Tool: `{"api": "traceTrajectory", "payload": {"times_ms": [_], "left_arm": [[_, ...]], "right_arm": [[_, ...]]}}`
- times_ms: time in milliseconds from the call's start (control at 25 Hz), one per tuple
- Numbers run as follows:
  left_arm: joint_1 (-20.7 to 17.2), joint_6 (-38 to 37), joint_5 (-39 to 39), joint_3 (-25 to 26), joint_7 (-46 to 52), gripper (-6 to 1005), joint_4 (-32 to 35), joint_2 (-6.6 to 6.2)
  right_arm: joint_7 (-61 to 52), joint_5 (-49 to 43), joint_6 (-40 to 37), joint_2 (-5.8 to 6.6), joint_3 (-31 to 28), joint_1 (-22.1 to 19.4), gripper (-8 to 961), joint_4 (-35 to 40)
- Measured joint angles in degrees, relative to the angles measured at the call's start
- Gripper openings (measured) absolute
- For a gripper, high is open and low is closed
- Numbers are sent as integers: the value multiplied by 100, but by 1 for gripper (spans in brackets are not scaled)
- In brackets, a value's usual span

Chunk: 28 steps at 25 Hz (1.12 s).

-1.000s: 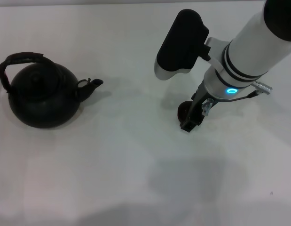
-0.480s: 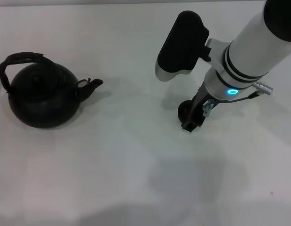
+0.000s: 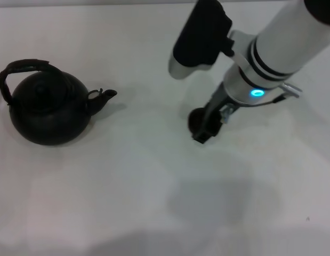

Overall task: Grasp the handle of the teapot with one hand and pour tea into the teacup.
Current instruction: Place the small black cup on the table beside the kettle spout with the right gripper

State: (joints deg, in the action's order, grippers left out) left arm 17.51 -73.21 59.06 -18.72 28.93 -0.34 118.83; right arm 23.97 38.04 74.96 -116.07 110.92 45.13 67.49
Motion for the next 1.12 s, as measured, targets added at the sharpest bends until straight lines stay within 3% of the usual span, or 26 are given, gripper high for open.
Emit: {"api": "traceTrajectory", "payload": {"times_ms": [160,280,480,1120], "left_arm": [[12,-11,0,0,3,666,-9,0],[13,-36,1,-1,3,665,-12,0],[1,-47,1,0,6,665,-21,1],[11,-54,1,0,8,662,-44,9]], "right_arm": [[144,342,-105,-7,9,347,733,-221],[155,697,-547,-10,433,815,735,-639],[160,964,-799,-12,787,1123,737,-954],[170,1200,-1128,-12,1131,1217,746,-1259]]}}
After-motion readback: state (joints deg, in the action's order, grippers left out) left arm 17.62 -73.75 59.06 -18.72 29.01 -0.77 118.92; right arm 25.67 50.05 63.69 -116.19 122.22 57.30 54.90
